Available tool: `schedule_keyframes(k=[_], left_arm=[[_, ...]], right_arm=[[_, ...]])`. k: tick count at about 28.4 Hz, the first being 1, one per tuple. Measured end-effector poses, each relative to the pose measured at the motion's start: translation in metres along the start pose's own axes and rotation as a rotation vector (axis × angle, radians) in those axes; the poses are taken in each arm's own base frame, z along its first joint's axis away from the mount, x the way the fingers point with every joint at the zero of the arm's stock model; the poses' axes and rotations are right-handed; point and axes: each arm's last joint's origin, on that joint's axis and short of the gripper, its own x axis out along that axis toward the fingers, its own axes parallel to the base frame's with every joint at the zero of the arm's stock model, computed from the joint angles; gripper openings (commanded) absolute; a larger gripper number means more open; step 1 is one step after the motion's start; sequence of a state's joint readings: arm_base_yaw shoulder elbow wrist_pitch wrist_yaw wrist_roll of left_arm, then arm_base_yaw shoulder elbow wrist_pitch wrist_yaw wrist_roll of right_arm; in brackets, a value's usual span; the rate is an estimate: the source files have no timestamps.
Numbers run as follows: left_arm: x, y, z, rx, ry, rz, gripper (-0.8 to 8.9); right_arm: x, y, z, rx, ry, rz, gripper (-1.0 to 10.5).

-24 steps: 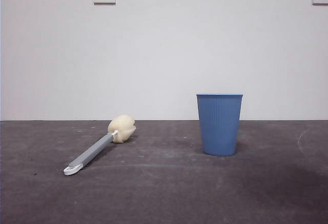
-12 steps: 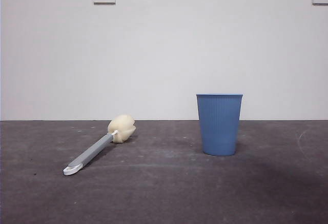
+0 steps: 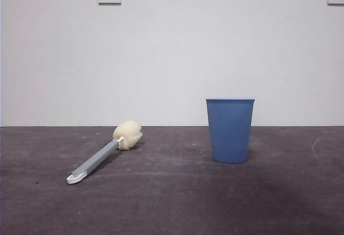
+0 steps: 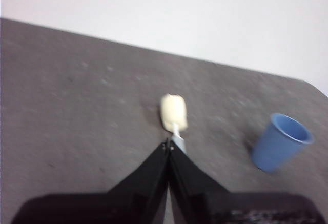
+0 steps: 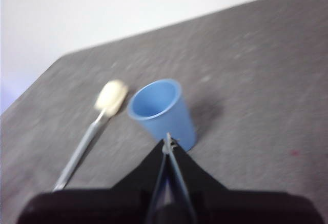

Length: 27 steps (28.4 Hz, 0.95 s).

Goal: Pick up the cup brush,pick up the cup,insert the brush into the cup,clean the cup,put the cup brush back,put the cup back to the fixed position on the table

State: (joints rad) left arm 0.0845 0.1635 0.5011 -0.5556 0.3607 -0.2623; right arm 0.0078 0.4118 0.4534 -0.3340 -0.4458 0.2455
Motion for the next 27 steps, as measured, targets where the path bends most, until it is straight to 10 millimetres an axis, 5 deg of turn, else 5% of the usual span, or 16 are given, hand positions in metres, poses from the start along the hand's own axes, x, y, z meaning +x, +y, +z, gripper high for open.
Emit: schedule_keyframes(k=[13,27], left_arm=[[0.008,-0.016,0.046,-0.016,0.401,-0.155,-0.07],[0.004,-0.024,0.050,0.084,0.556,-0.250,0.00]], right_arm=[[-0.011,0.027,0.060,-0.089,0.439,0.063,-0.1],[-0.013,0.036,0.071,-0.069,0.530,0.228,0.0]])
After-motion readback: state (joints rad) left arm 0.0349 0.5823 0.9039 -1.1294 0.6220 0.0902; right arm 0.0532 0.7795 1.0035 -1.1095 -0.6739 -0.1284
